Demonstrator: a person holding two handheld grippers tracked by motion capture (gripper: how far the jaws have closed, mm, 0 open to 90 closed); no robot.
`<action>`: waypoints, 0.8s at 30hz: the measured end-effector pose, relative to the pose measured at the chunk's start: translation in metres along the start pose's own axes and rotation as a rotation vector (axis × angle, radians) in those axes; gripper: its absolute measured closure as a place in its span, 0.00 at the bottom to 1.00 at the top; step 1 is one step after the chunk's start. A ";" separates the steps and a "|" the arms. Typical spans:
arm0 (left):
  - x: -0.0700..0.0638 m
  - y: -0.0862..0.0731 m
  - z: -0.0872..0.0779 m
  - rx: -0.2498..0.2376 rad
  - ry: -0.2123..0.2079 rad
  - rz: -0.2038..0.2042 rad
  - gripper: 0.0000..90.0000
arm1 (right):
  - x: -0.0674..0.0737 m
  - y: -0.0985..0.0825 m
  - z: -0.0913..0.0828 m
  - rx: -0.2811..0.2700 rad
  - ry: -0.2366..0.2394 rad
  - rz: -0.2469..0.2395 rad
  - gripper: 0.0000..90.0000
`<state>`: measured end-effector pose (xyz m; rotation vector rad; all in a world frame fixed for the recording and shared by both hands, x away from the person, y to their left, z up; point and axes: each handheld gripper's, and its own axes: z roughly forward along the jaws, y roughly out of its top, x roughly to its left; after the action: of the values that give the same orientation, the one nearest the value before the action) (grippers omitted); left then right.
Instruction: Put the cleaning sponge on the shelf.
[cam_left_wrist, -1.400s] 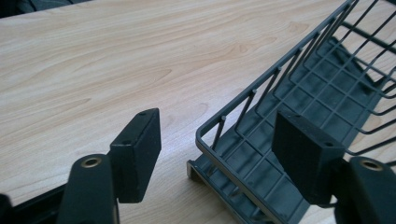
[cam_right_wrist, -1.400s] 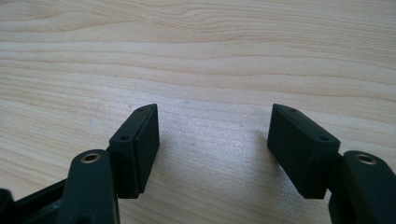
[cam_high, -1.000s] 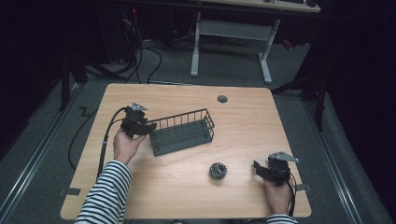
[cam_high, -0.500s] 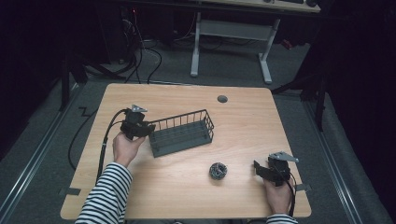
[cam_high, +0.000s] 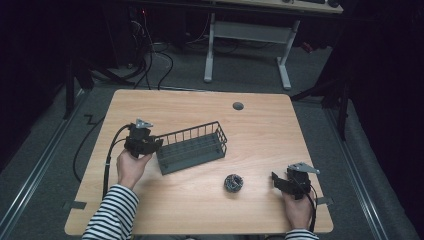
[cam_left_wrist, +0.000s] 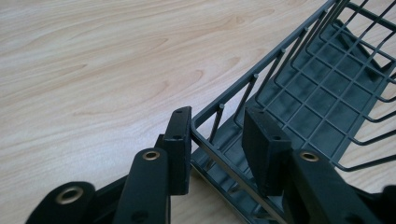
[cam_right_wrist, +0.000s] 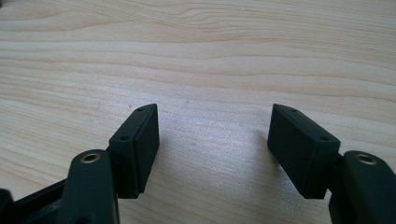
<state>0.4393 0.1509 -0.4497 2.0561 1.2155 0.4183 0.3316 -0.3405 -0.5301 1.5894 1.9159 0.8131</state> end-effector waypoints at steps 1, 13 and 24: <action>-0.001 -0.001 -0.001 -0.001 0.002 -0.001 0.71 | 0.000 0.000 0.000 0.000 0.000 0.000 0.38; -0.011 -0.019 -0.017 -0.010 0.002 -0.008 0.70 | 0.000 0.000 0.000 -0.001 0.000 0.000 0.38; -0.010 -0.018 -0.025 -0.053 -0.019 -0.039 0.47 | 0.000 0.000 0.000 -0.002 0.000 -0.001 0.38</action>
<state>0.4089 0.1580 -0.4443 1.9843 1.2186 0.4080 0.3317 -0.3405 -0.5302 1.5871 1.9155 0.8135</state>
